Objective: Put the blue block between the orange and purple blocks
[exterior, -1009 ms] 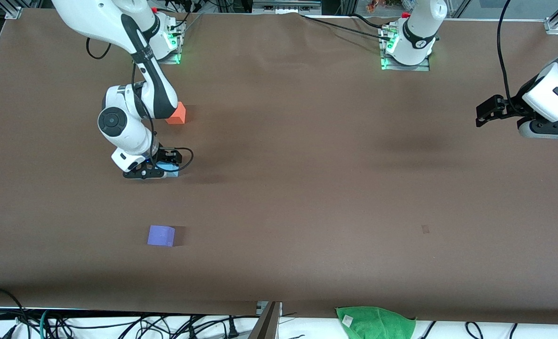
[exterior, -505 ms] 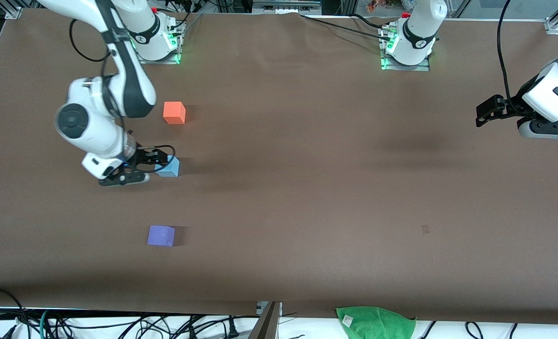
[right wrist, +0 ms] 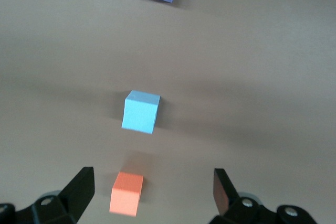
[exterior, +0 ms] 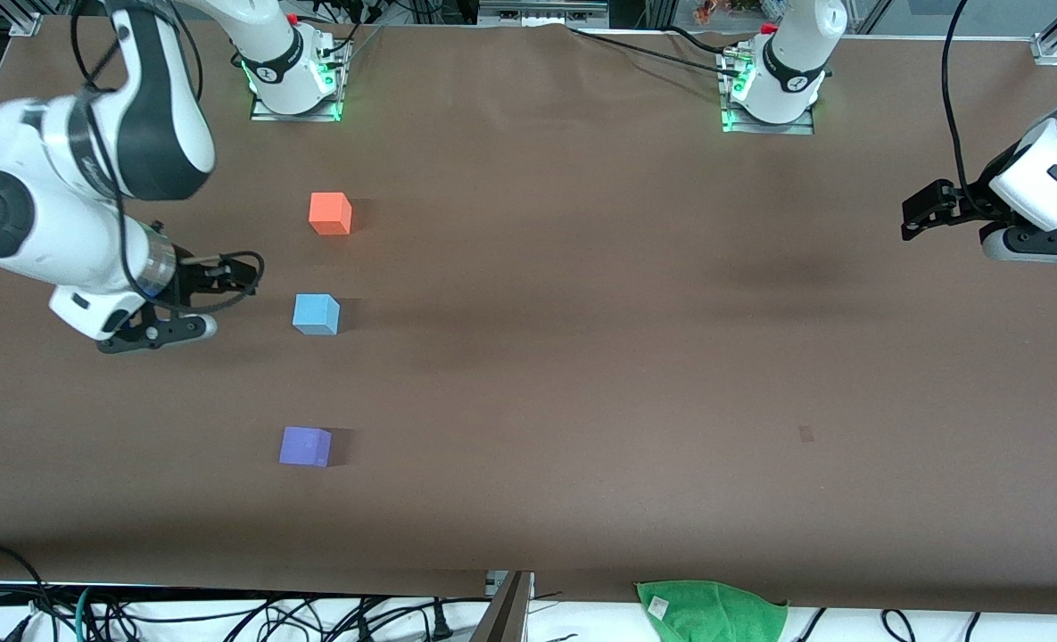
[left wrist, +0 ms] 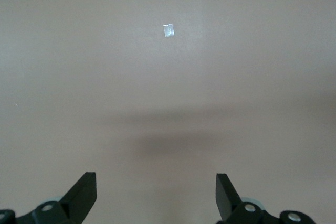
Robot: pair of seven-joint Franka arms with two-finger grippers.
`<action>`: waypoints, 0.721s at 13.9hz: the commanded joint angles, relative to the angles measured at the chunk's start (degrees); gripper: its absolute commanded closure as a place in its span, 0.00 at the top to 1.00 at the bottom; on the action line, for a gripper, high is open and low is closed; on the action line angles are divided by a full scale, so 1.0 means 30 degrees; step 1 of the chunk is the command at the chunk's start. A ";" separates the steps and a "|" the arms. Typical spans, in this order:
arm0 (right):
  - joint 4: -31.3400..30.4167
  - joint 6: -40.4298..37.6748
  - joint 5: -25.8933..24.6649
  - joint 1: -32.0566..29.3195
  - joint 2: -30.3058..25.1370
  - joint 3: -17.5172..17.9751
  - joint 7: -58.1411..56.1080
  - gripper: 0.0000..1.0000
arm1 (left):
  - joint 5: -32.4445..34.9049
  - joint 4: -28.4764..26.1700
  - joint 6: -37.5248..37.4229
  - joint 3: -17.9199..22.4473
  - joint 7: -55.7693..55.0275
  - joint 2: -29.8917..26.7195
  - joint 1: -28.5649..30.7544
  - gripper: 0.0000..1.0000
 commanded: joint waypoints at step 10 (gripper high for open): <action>0.1466 -0.3341 -0.2390 -0.5717 -0.3740 0.5678 -0.0266 1.00 | -0.0418 -0.0063 -0.0182 0.0074 -0.0078 -0.0240 -0.0013 1.00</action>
